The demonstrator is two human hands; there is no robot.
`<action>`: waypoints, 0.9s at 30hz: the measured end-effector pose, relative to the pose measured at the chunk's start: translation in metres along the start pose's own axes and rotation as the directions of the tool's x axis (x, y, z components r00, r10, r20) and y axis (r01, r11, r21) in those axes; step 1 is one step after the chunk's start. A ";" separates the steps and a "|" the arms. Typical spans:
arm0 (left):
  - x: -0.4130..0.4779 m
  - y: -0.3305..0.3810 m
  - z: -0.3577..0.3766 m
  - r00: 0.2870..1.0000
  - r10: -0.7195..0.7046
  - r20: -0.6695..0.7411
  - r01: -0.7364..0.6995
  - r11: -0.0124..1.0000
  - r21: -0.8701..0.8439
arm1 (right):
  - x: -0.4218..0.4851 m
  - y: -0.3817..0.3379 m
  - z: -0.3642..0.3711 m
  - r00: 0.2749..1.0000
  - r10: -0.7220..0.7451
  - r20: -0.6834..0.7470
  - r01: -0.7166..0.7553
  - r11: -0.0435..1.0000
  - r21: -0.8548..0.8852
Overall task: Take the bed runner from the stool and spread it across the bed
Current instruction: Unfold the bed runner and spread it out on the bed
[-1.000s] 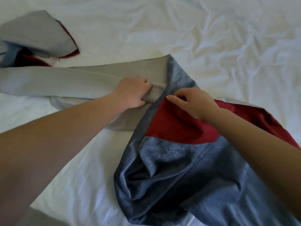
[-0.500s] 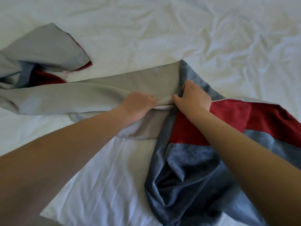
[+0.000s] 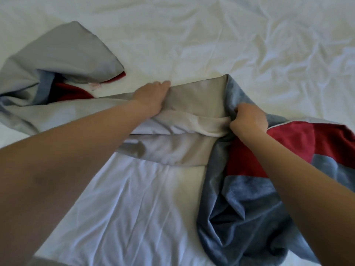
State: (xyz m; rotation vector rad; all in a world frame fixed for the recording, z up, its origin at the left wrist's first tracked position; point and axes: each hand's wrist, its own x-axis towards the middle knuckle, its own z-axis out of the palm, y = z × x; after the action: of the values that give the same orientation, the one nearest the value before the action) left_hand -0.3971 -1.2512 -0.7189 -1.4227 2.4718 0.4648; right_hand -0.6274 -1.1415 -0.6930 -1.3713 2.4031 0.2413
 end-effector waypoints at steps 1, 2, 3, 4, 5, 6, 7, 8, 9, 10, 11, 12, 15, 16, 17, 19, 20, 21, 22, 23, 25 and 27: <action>-0.005 -0.005 0.005 1.000 0.021 -0.011 -0.021 1.000 0.004 | -0.005 -0.001 0.001 1.000 -0.014 -0.012 0.014 1.000 -0.009; -0.013 -0.008 0.011 0.998 0.048 -0.045 -0.048 0.999 0.007 | -0.011 -0.001 0.003 0.999 -0.033 -0.030 0.032 0.999 -0.020; -0.020 -0.010 0.016 0.992 0.080 -0.096 -0.079 0.997 0.013 | -0.016 -0.002 0.004 0.998 -0.051 -0.048 0.050 0.998 -0.031; -0.028 -0.011 0.018 0.982 0.119 -0.148 -0.117 0.993 0.025 | -0.022 -0.002 0.005 0.996 -0.067 -0.064 0.064 0.997 -0.039; -0.035 -0.014 0.020 0.962 0.171 -0.215 -0.166 0.985 0.044 | -0.028 -0.003 0.005 0.994 -0.079 -0.081 0.075 0.996 -0.046; -0.043 -0.019 0.022 0.933 0.230 -0.278 -0.218 0.973 0.073 | -0.034 -0.004 0.006 0.991 -0.091 -0.097 0.086 0.995 -0.050; -0.051 -0.026 0.023 0.895 0.298 -0.332 -0.274 0.954 0.119 | -0.041 -0.005 0.006 0.989 -0.104 -0.110 0.098 0.994 -0.054; -0.061 -0.032 0.022 0.848 0.375 -0.373 -0.324 0.926 0.195 | -0.049 -0.007 0.006 0.986 -0.118 -0.119 0.112 0.992 -0.060; -0.070 -0.038 0.022 0.794 0.464 -0.393 -0.371 0.882 0.293 | -0.059 -0.008 0.008 0.983 -0.136 -0.125 0.128 0.989 -0.068; -0.080 -0.043 0.023 0.756 0.538 -0.372 -0.405 0.832 0.380 | -0.069 -0.009 0.011 0.981 -0.152 -0.123 0.144 0.987 -0.076; -0.091 -0.046 0.025 0.729 0.596 -0.337 -0.441 0.785 0.435 | -0.081 -0.009 0.015 0.979 -0.166 -0.118 0.158 0.984 -0.077; -0.106 -0.050 0.023 0.707 0.636 -0.308 -0.471 0.749 0.466 | -0.093 -0.009 0.020 0.976 -0.182 -0.120 0.175 0.982 -0.071; -0.150 -0.063 0.024 0.688 0.676 -0.264 -0.472 0.693 0.544 | -0.133 -0.012 0.036 0.971 -0.185 -0.151 0.182 0.983 -0.030; -0.166 -0.063 0.022 0.717 0.664 -0.212 -0.480 0.691 0.540 | -0.149 -0.013 0.041 0.973 -0.174 -0.152 0.174 0.985 -0.012; -0.182 -0.063 0.023 0.751 0.640 -0.163 -0.482 0.700 0.526 | -0.165 -0.015 0.047 0.974 -0.175 -0.141 0.178 0.984 0.007; -0.207 -0.059 0.025 0.863 0.506 -0.009 -0.431 0.744 0.511 | -0.195 -0.021 0.059 0.968 -0.220 -0.120 0.225 0.974 0.036; -0.216 -0.055 0.026 0.920 0.389 0.039 -0.357 0.794 0.492 | -0.207 -0.024 0.065 0.962 -0.247 -0.116 0.253 0.967 0.038; -0.223 -0.051 0.028 0.954 0.298 0.034 -0.278 0.835 0.474 | -0.217 -0.028 0.071 0.956 -0.272 -0.109 0.277 0.960 0.034; -0.230 -0.045 0.029 0.963 0.270 -0.013 -0.235 0.860 0.453 | -0.225 -0.031 0.077 0.951 -0.291 -0.100 0.295 0.955 0.031; -0.233 -0.038 0.031 0.944 0.314 -0.103 -0.247 0.877 0.411 | -0.233 -0.034 0.084 0.950 -0.299 -0.095 0.303 0.952 0.034; -0.229 -0.021 0.040 0.849 0.434 -0.301 -0.273 0.849 0.452 | -0.247 -0.034 0.098 0.954 -0.280 -0.103 0.287 0.956 0.058; -0.216 -0.002 0.045 0.736 0.552 -0.391 -0.292 0.781 0.553 | -0.258 -0.032 0.112 0.958 -0.250 -0.139 0.265 0.958 0.109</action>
State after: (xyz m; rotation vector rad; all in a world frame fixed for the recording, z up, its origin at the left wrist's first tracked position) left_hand -0.2867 -1.0642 -0.6809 -0.8307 3.0795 -0.5216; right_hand -0.4551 -0.9164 -0.6940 -1.6619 2.2576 -0.0668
